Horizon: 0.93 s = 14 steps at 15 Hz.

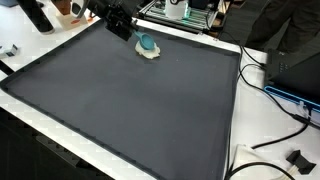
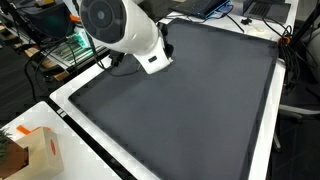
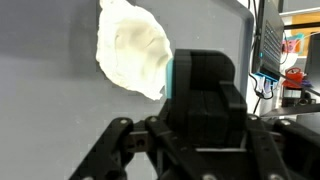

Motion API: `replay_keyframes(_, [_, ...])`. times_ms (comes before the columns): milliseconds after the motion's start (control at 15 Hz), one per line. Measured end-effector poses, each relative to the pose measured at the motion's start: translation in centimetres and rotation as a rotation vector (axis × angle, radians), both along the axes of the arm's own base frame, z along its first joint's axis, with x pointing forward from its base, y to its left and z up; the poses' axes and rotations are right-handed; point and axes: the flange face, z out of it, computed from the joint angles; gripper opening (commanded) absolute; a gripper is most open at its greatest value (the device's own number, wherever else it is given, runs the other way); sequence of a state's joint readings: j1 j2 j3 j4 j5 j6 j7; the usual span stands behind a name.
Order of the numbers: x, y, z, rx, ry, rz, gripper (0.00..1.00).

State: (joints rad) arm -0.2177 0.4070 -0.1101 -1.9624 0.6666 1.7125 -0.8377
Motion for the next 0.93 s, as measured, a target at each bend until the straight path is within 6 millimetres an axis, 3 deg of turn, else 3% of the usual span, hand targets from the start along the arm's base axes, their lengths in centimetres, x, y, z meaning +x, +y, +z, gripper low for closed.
replay_keyframes(600, [-1.7, 5.0, 9.4, -0.171, 0.058, -0.105, 0.25])
replay_keyframes(933, [-2.6, 7.2, 13.4, -0.303, 0.110, -0.188, 0.25])
